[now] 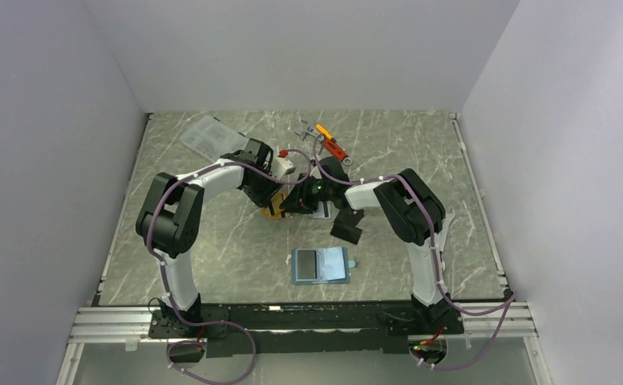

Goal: Put the credit cards into the card holder
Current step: Pick up the credit card from the storage box, then insert the credit card into the card holder.

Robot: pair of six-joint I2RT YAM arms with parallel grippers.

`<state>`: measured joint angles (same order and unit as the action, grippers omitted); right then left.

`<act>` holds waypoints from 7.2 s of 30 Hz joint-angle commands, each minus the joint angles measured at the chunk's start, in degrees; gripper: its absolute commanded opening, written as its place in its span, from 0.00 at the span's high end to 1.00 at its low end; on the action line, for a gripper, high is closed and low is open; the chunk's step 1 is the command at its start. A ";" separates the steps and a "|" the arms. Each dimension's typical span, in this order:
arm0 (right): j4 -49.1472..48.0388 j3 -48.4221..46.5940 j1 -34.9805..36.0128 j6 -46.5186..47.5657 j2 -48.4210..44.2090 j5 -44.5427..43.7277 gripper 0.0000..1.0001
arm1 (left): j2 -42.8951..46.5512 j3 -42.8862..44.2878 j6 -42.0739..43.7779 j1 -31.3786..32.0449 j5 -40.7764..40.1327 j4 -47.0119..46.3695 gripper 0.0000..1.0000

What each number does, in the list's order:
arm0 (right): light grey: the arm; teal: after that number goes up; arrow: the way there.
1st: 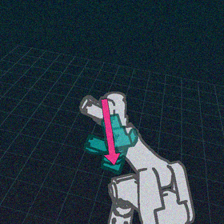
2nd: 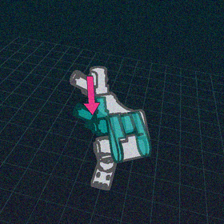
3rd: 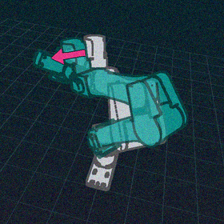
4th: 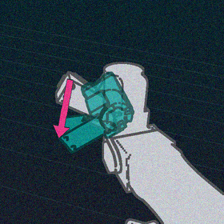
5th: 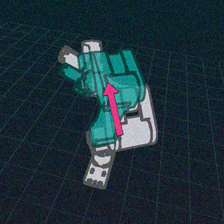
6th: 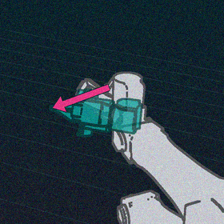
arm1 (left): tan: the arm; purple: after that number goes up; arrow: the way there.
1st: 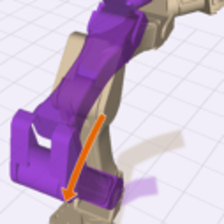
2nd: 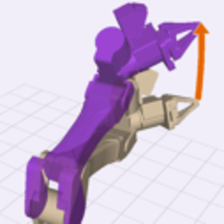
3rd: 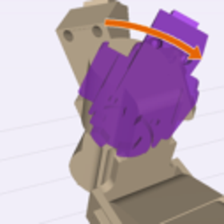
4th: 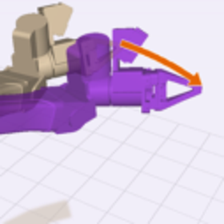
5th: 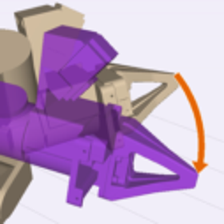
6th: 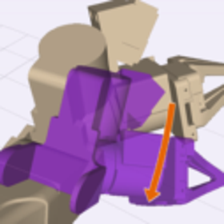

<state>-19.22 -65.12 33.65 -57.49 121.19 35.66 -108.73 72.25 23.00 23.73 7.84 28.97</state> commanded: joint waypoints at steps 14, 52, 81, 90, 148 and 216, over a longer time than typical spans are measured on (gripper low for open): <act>-2.10 -2.66 1.04 -0.51 -0.35 0.02 0.90 | -0.06 -2.10 0.97 1.91 0.57 -1.60 0.61; 10.17 16.64 0.08 10.19 -54.82 -0.98 1.00 | 27.83 0.90 -23.40 -18.21 69.40 4.15 0.15; 12.56 10.70 5.30 11.72 -59.54 -5.62 1.00 | 37.40 -8.44 -46.78 -12.21 73.91 -23.97 0.45; 10.68 8.41 5.23 10.35 -57.72 -3.21 1.00 | 38.40 -8.86 -47.98 -12.13 74.17 -25.52 0.40; 4.54 0.03 8.33 10.81 -46.38 3.76 1.00 | 40.80 -9.32 -53.67 -12.03 78.99 -31.18 0.99; 42.49 36.28 -7.57 19.41 -63.98 -9.46 1.00 | 10.58 -9.95 14.17 31.09 5.30 8.27 0.65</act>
<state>26.74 -30.11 26.28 -36.71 56.53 23.33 -98.52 61.47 36.45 54.28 14.02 37.54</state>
